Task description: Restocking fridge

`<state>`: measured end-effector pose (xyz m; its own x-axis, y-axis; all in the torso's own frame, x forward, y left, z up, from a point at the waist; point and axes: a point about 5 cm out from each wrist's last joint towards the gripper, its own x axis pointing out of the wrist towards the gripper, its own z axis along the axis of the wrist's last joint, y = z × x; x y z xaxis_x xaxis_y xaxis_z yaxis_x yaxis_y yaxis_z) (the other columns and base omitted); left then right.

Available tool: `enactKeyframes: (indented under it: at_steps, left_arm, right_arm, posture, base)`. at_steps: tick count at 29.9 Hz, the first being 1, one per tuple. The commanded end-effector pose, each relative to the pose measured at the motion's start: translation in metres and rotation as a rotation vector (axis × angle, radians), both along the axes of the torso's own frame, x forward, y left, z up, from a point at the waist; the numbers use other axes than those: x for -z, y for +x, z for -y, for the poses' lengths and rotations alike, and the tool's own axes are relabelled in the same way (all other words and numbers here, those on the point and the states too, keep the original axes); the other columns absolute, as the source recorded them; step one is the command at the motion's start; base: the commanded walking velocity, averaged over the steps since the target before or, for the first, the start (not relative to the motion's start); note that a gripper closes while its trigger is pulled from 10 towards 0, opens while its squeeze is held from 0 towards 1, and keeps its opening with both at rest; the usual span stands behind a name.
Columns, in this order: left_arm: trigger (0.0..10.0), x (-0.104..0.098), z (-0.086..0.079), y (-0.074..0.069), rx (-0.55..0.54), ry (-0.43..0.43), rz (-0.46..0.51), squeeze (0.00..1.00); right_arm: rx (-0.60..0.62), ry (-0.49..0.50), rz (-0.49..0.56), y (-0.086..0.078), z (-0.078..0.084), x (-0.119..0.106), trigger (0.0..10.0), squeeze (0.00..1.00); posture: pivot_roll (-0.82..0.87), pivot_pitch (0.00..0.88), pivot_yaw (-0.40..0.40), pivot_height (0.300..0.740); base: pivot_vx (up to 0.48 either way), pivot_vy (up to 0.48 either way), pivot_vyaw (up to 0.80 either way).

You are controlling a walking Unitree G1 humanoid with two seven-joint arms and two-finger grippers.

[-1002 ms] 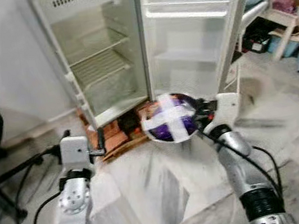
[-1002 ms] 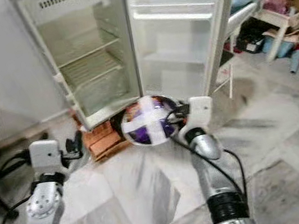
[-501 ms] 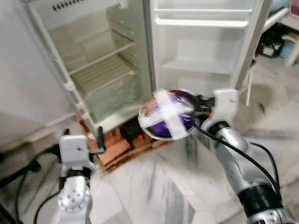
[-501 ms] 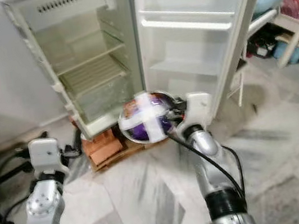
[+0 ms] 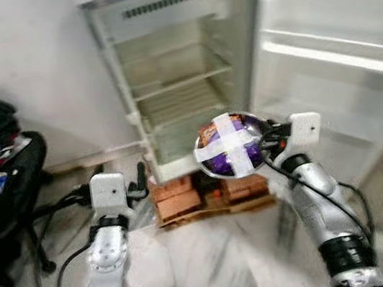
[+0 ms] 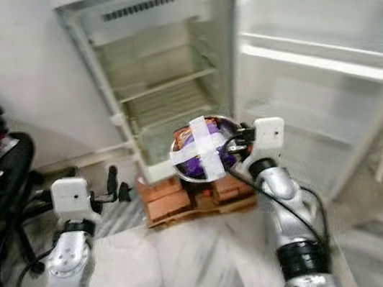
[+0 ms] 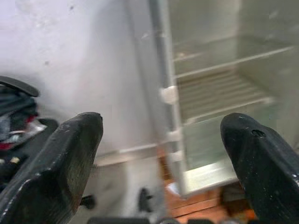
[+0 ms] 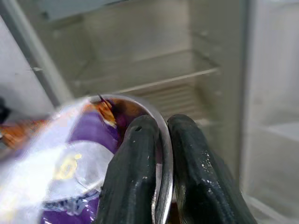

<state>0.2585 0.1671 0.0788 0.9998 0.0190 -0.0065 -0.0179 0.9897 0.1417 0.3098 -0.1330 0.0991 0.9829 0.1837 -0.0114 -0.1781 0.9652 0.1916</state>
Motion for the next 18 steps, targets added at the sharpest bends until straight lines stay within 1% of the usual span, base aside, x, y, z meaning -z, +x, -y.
enactKeyframes:
  at_steps: [1,3,17,18]
  left_arm:
    - [10.0,-0.0039,0.0084,0.002,0.024,-0.008,0.016,0.0]
    - [10.0,-0.004,0.0086,0.0021,0.024,-0.008,0.016,0.0]
    - [10.0,-0.004,0.0098,0.0031,0.029,-0.012,0.015,0.0]
    - [10.0,-0.004,0.0088,0.0025,0.016,-0.013,0.011,0.0]
  right_arm:
    - [0.041,-0.014,0.023,0.002,0.0133,-0.0049,10.0,0.0]
    - [0.041,-0.013,0.023,0.0021,0.0133,-0.005,10.0,0.0]
    - [0.03,-0.011,0.017,0.0027,0.0106,-0.0035,10.0,0.0]
    - [0.028,-0.014,0.015,0.0021,0.0109,-0.0029,10.0,0.0]
  posture:
    - [0.09,0.037,0.022,0.74]
    - [0.09,0.037,0.022,0.74]
    - [0.09,0.039,0.021,0.74]
    - [0.09,0.039,0.022,0.74]
  base:
    - [0.472,0.0,0.42]
    - [0.472,0.0,0.42]
    - [0.466,0.0,0.0]
    - [0.458,0.0,0.0]
